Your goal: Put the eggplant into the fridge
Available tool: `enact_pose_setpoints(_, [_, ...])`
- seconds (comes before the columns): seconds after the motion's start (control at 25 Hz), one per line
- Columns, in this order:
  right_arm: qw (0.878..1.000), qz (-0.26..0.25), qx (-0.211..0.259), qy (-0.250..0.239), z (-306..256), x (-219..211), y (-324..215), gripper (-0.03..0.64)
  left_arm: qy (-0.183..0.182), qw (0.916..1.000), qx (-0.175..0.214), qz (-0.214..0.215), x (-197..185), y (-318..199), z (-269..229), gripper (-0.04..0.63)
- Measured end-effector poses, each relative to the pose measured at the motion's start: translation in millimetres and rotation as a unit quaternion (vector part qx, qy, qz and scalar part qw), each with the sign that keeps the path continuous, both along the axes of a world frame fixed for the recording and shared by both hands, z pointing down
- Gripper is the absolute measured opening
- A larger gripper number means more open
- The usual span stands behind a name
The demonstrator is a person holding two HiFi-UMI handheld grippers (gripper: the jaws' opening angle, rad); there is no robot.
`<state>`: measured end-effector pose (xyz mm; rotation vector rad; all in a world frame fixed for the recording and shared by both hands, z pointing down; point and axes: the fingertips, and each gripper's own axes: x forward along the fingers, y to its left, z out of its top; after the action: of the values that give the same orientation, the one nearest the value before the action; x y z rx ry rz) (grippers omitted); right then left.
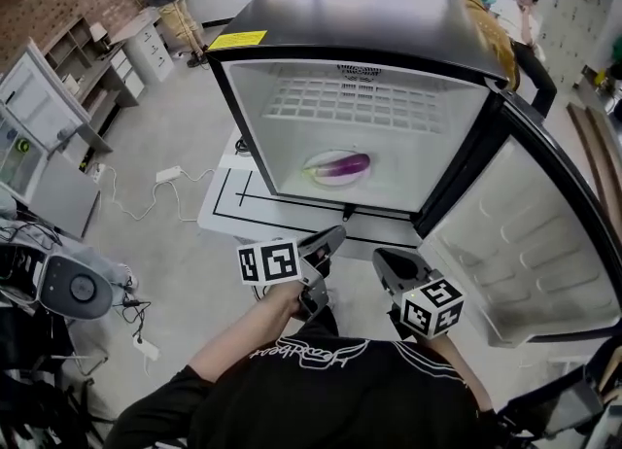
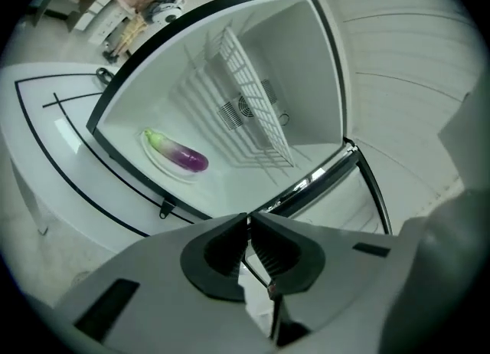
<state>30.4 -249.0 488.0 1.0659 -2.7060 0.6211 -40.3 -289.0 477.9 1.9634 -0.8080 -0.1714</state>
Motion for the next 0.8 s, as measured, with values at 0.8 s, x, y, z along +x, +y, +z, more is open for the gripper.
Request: enact_pose_setpoints(0.8, [0.998,-0.044,0.041,0.017,-15.0,6.2,80.1,0.007,-0.148,0.9597,0.22,0.092,7.7,130.3,-23.7,0.009])
